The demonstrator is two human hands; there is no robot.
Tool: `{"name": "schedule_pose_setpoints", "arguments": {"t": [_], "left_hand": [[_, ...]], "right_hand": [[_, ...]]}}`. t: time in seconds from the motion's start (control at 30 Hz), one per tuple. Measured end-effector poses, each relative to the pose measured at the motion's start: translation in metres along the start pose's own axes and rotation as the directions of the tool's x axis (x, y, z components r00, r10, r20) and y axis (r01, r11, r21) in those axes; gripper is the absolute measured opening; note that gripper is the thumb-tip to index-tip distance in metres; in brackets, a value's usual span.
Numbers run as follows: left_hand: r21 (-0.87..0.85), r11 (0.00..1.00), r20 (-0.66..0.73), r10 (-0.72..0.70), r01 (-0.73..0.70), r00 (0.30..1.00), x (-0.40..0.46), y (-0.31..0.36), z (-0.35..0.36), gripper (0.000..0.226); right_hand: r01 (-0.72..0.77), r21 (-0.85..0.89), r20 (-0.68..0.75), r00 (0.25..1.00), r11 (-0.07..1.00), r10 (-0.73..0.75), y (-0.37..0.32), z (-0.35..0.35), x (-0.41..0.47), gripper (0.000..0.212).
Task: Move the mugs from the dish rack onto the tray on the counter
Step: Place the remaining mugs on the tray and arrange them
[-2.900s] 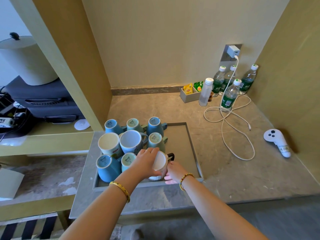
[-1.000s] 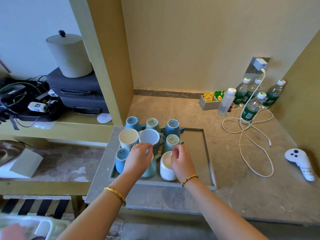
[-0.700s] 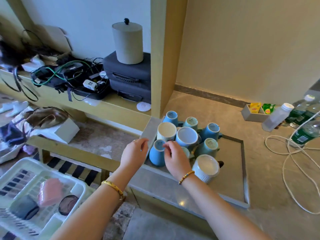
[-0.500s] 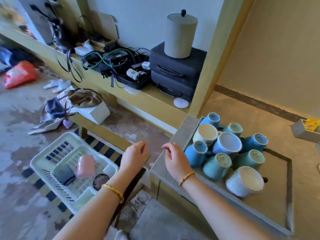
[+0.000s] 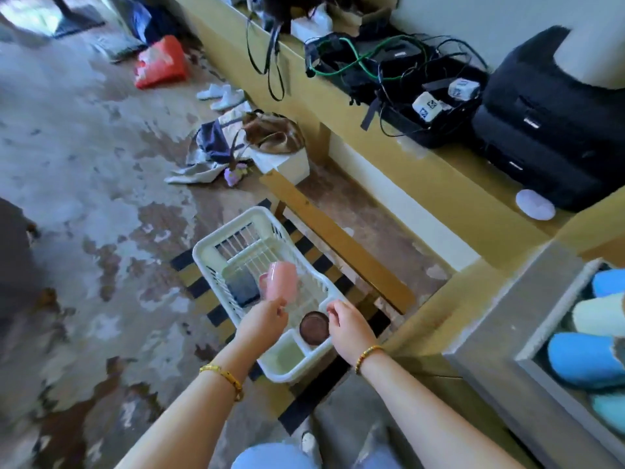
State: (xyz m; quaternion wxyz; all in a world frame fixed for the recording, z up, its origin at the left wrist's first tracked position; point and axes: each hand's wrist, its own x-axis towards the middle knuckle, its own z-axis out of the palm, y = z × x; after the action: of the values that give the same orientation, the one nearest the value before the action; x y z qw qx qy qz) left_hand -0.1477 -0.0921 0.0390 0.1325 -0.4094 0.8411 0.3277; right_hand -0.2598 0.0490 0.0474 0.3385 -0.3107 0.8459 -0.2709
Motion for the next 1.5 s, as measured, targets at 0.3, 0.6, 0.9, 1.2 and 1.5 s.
{"name": "schedule_pose_setpoints", "arguments": {"t": [0.3,0.6,0.9,1.2,1.5], "left_hand": [[-0.12,0.984,0.18,-0.108,0.131,0.978,0.053,-0.05,0.011,0.061],[-0.251,0.899,0.215,-0.311,0.36,0.926,0.11,-0.081,0.048,0.06],[-0.465,0.731,0.319,-0.387,0.499,0.865,0.153,-0.09,0.087,0.058],[-0.666,0.493,0.383,-0.418,0.56,0.824,0.14,-0.094,0.091,0.063],[-0.897,0.026,0.394,-0.403,0.441,0.826,0.079,-0.049,0.038,0.064]], "right_hand": [[-0.104,-0.138,0.264,0.955,0.985,0.138,-0.009,0.039,0.086,0.047],[0.206,-0.485,0.417,0.909,0.85,0.018,-0.011,0.086,0.198,0.047],[0.221,-0.594,0.425,0.903,0.773,0.068,-0.005,0.117,0.264,0.052],[-0.057,-0.345,0.545,0.801,0.937,0.25,0.0,0.109,0.25,0.014],[-0.222,0.285,0.354,0.929,0.933,0.113,-0.034,0.054,0.175,0.021]]}}
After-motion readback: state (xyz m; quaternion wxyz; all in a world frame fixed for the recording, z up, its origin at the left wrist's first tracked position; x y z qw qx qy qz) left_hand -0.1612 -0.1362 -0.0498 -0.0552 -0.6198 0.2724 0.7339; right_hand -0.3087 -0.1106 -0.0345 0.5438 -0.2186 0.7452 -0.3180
